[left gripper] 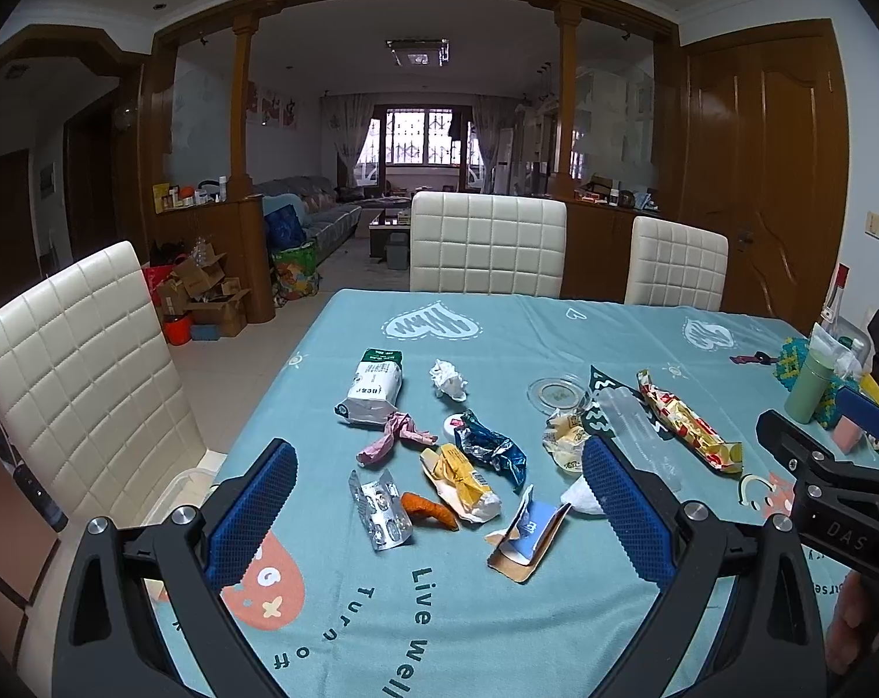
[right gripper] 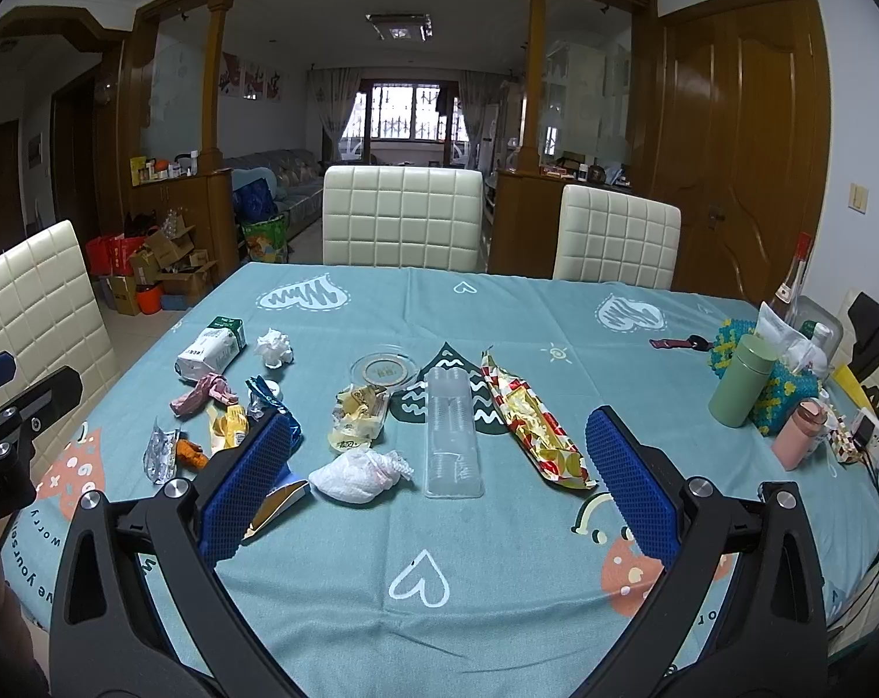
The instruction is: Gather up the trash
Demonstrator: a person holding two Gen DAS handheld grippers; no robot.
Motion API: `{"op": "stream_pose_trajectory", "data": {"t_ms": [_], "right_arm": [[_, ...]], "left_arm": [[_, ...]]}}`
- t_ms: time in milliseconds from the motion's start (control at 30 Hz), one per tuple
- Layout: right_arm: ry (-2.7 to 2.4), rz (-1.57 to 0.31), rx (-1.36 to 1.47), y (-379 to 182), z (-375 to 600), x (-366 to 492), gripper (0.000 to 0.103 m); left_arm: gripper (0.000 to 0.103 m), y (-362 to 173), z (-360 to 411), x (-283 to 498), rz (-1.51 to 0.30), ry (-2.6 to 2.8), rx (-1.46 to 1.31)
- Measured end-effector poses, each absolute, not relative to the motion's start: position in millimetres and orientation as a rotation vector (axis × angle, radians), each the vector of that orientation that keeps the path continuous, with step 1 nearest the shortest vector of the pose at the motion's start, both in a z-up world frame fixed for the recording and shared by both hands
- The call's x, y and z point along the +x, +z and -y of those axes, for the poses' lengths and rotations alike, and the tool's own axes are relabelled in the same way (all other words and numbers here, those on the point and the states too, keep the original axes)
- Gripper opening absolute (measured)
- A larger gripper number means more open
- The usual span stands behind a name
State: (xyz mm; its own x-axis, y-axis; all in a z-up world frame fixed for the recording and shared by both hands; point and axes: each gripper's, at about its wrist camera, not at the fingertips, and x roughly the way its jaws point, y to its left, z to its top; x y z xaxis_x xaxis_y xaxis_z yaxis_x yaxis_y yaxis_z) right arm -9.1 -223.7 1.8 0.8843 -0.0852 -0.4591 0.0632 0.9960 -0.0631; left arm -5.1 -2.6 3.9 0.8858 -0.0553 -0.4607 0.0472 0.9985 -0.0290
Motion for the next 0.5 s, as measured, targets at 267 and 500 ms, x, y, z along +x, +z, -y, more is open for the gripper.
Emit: {"op": "stream_pose_trajectory", "data": {"t_ms": [267,500], "right_arm": [[-0.077,-0.48,-0.046,1.8,223.7,-9.1,0.1],[-0.078,-0.479,-0.048,1.6,223.8,-9.1,0.1]], "left_arm": [[0.096,4.3,4.2,-5.0,-0.48,-0.053,-0.017],[0.096,4.4,2.7,-4.3,-0.48,-0.052,-0.016]]}}
